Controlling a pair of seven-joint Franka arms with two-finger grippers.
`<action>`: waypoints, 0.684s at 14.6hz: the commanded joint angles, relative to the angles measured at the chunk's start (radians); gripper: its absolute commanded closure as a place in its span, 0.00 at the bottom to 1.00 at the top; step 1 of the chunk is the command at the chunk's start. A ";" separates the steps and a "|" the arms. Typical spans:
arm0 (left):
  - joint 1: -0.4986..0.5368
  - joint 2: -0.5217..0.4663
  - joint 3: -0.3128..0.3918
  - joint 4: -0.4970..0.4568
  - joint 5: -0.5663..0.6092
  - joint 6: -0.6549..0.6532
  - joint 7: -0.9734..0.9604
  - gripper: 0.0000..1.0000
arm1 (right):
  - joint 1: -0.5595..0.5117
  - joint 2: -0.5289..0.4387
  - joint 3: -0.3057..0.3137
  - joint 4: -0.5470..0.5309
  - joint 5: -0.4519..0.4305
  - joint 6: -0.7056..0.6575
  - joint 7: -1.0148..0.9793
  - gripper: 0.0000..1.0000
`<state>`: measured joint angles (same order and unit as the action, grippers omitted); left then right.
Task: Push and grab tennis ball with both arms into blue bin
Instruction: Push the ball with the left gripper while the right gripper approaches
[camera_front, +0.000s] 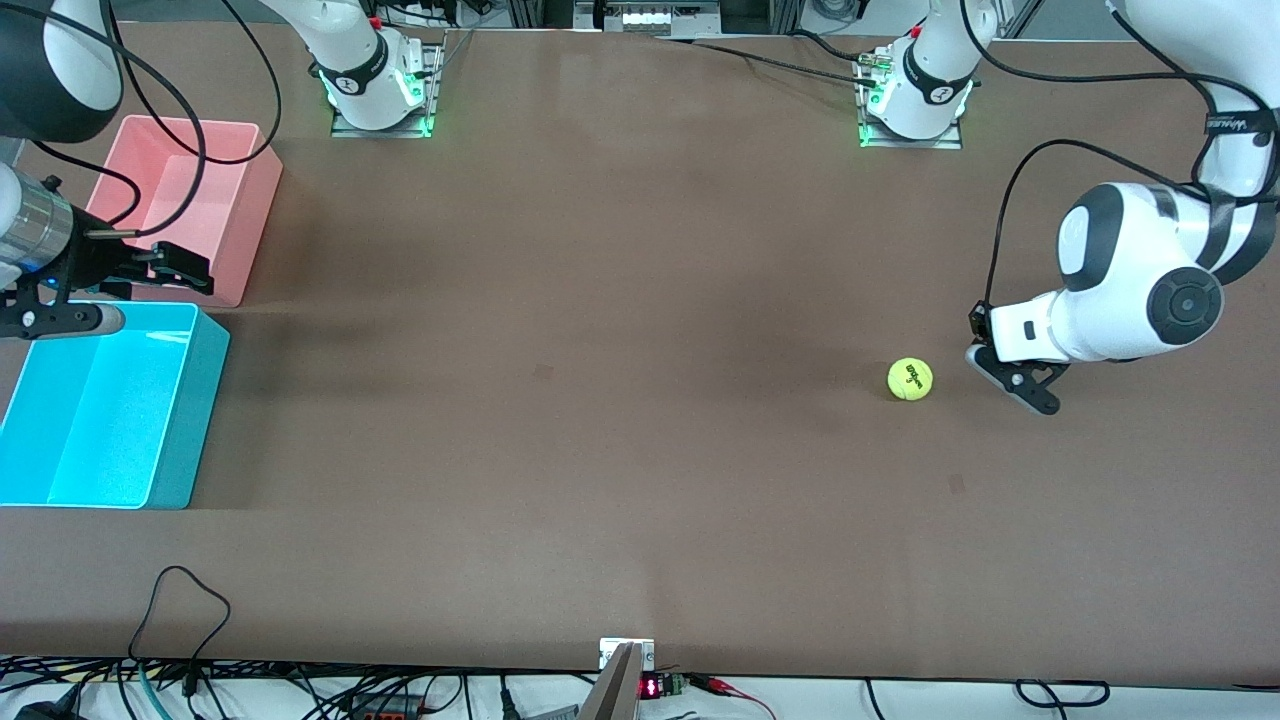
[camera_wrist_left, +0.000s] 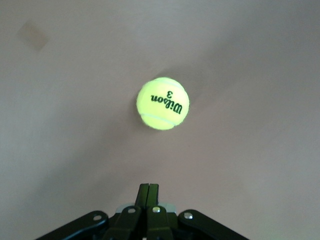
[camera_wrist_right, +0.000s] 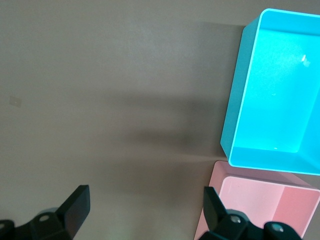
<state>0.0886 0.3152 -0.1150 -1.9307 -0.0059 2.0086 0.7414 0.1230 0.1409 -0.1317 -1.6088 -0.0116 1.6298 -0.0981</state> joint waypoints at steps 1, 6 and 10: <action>0.031 0.071 0.000 0.002 0.004 0.097 0.267 1.00 | -0.002 -0.003 0.003 -0.005 0.005 -0.005 -0.018 0.00; 0.054 0.127 0.000 0.001 0.102 0.188 0.493 1.00 | -0.010 0.040 0.003 -0.005 0.009 -0.005 -0.103 0.00; 0.059 0.145 0.000 -0.001 0.220 0.214 0.507 1.00 | -0.005 0.051 0.003 -0.006 0.004 -0.025 -0.100 0.00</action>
<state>0.1388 0.4498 -0.1091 -1.9380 0.1592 2.2124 1.2175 0.1212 0.1970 -0.1321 -1.6129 -0.0116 1.6229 -0.1779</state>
